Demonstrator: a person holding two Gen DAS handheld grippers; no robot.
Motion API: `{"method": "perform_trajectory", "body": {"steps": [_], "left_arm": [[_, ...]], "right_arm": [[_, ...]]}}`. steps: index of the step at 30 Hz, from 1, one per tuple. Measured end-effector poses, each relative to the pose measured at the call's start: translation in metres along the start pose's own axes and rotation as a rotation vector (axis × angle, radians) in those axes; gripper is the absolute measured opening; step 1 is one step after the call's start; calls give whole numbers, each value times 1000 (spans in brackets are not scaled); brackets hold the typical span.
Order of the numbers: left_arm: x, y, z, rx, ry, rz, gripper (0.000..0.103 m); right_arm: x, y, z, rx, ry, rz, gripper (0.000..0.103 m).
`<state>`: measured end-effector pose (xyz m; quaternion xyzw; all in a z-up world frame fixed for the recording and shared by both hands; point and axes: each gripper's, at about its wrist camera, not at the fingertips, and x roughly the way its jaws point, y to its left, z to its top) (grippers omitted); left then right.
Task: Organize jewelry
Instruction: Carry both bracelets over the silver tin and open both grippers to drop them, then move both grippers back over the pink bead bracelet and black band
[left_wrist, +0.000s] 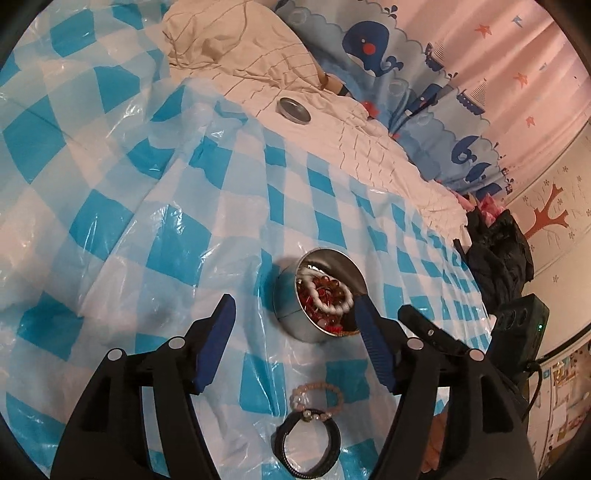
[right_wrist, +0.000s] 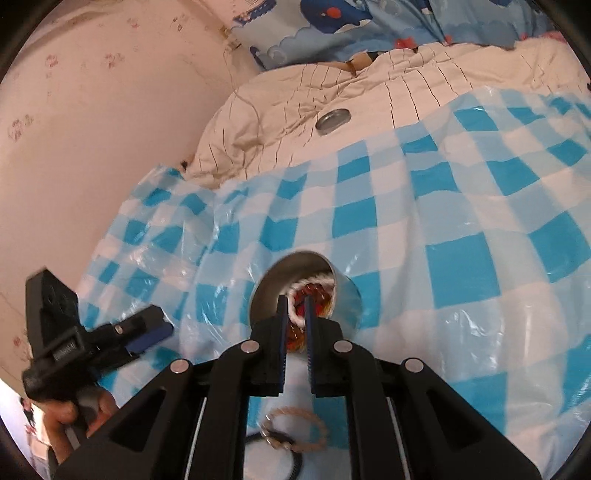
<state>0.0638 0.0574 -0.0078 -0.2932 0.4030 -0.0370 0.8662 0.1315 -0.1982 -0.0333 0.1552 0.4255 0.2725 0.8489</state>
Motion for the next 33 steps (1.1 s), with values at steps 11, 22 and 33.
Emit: {"method": "perform_trajectory", "body": {"steps": [11,22,33], "left_arm": [[1,-2,-8,19,29,-2,68],[3,-5,-11,24,41,-5,69],[3,-4,-13,20,43,-5,70]], "right_arm": [[35,13,-10,-17,97,46,16],[70,21,-2,-79,160,-61,17],[36,-19,18,161,175,104,29]]}}
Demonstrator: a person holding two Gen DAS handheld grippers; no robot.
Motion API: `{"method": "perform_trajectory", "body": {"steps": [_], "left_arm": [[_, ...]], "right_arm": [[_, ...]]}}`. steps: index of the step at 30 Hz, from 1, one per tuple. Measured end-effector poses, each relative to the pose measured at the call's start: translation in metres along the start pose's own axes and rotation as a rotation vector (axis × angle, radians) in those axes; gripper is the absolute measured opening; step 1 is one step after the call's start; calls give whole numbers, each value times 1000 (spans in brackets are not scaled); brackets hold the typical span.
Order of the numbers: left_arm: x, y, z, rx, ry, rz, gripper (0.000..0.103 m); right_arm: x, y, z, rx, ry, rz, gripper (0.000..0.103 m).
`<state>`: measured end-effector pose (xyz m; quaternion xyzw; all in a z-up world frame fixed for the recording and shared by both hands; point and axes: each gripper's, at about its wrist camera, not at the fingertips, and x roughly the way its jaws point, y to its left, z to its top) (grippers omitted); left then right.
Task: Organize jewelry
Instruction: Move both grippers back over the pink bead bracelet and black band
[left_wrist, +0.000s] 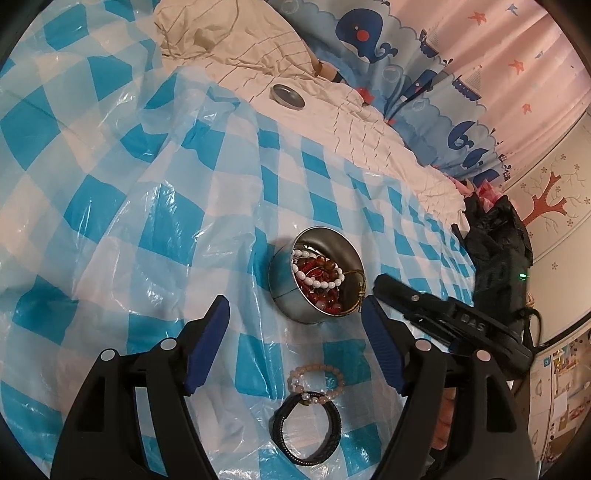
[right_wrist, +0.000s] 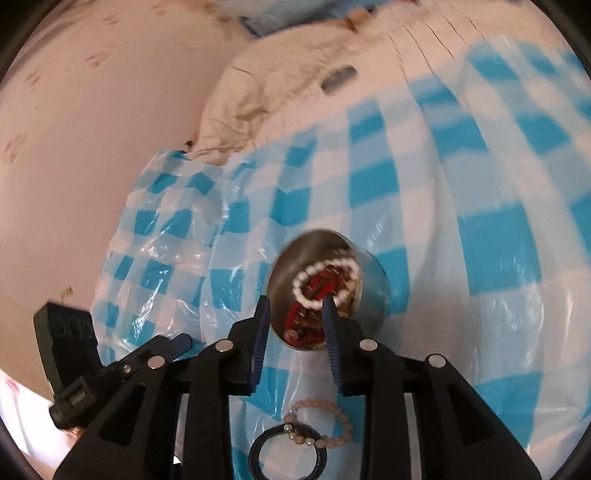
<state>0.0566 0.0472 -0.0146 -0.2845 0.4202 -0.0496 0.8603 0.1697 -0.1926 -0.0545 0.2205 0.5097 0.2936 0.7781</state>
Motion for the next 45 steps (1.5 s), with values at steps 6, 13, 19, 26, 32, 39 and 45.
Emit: {"method": "perform_trajectory", "body": {"steps": [6,13,19,26,32,39,45], "left_arm": [[1,0,0,-1,2,-1,71],[3,-1,-1,-4,5,2,72],[6,-2,-1,-5,10,4,73],[6,-1,-2,-3,18,10,75],[4,-1,-5,4,20,19,78],[7,-4,-13,32,42,30,79],[12,-6,-26,103,73,95,80]], "right_arm": [[6,-2,2,16,16,0,30],[26,8,11,-15,60,-56,30],[66,24,27,-92,143,-134,30],[44,31,28,-147,129,-218,42],[-16,16,5,-107,44,-193,63],[-42,-26,-32,45,-33,-76,65],[-25,-23,-49,17,18,-87,65]]}}
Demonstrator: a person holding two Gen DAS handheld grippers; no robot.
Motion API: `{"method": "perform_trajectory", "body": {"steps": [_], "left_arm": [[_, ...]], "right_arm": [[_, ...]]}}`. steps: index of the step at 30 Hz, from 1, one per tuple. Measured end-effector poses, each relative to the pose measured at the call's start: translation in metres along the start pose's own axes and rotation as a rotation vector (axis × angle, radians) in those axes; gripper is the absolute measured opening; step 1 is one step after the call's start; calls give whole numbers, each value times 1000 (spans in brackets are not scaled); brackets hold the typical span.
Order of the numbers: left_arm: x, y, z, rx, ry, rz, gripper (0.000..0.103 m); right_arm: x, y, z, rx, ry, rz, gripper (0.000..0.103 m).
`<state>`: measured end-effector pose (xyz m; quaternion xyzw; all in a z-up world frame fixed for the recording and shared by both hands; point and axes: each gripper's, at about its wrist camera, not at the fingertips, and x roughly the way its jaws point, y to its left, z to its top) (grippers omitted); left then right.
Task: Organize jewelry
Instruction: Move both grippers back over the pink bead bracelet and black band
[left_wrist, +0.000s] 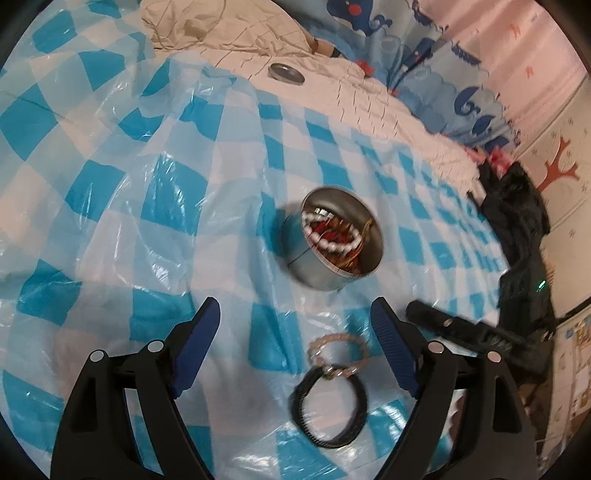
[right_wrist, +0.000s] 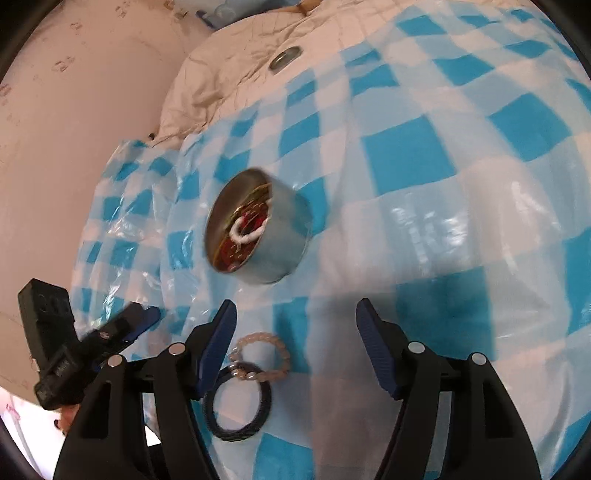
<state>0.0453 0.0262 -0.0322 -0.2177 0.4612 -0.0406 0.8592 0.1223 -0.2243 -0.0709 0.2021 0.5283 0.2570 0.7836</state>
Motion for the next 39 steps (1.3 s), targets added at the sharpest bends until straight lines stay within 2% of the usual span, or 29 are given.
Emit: {"method": "perform_trajectory", "body": {"steps": [4,12,15,32,35,39], "left_arm": [[1,-1,-9,51,13,44,80],[-5,-5,-20,109,12,76,82],[-9,-10,-24,141,3,93,82],[-21,-30,-38,265,-35,180,86],[-21,-32,-41,285,-38,192,86],[-24,-34,-44,308,-43,205,87]], "right_arm": [[5,17,-8,-73,19,-11,65],[8,16,-13,-65,25,-30,66],[6,21,-15,-79,19,-35,69],[4,38,-27,-144,29,-76,70],[4,41,-30,-163,22,-101,70],[9,47,-34,-217,4,-179,70]]}}
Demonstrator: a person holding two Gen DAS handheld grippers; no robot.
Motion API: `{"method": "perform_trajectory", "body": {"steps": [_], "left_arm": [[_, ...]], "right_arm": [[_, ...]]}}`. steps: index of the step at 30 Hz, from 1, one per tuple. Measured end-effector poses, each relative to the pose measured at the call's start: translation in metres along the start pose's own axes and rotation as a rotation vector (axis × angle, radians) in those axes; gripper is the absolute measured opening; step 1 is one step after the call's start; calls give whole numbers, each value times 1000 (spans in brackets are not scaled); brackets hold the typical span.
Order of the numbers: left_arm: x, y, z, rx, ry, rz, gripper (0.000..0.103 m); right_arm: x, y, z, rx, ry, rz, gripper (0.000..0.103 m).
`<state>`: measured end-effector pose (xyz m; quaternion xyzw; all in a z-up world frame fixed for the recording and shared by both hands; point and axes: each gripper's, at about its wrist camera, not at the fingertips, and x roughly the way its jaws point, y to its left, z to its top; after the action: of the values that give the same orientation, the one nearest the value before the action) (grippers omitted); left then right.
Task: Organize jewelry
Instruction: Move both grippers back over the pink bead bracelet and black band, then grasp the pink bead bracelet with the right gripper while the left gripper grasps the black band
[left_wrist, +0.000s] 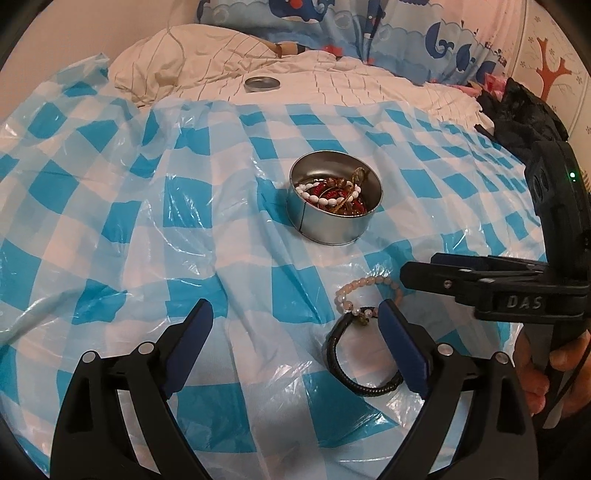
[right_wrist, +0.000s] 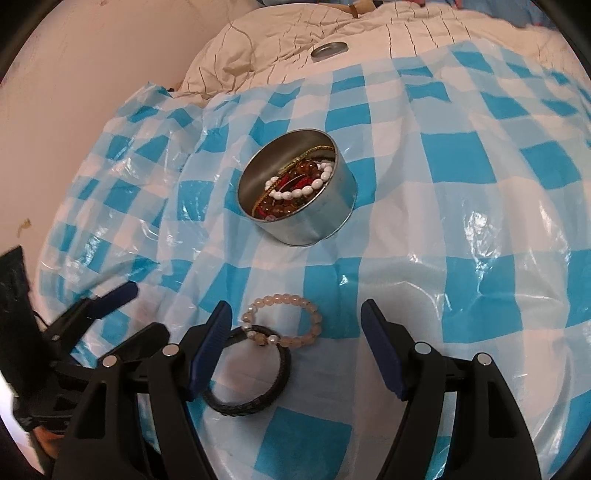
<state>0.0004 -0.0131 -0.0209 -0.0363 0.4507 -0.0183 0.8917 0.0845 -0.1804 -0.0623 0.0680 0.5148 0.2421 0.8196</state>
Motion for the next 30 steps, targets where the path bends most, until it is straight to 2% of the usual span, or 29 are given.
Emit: {"method": "perform_trajectory", "body": {"steps": [4,6,9,12,15,18,20,26,28,30], "left_arm": [[-3,0,-1,8,-6,3,87],[-4,2,-1,2,-10,4,87],[-6,9,1,-24,-19,4,87],[-8,16,2,-52,-26,0,88],[-9,26,4,-92,-30,-8,88],[-9,30,5,-115,-32,-14,88],[-10,30,6,-117,-34,-13,88],[-6,17,5,-49,-15,-44,89],[-3,3,3,8,0,-59,89],[1,-10,-1,71,17,-73,89]], "right_arm": [[8,6,-1,-45,-5,-72,70],[12,11,-1,-78,-17,-139,70],[20,16,0,-137,-31,-229,77],[31,22,-2,-205,-25,-319,77],[43,28,-8,-307,-18,-479,78],[42,27,-11,-367,-35,-572,85],[36,22,-12,-401,-46,-644,86],[11,-8,-14,-407,-19,-748,87],[0,-22,-13,-372,-7,-732,87],[-16,-38,-10,-286,-3,-641,87]]}}
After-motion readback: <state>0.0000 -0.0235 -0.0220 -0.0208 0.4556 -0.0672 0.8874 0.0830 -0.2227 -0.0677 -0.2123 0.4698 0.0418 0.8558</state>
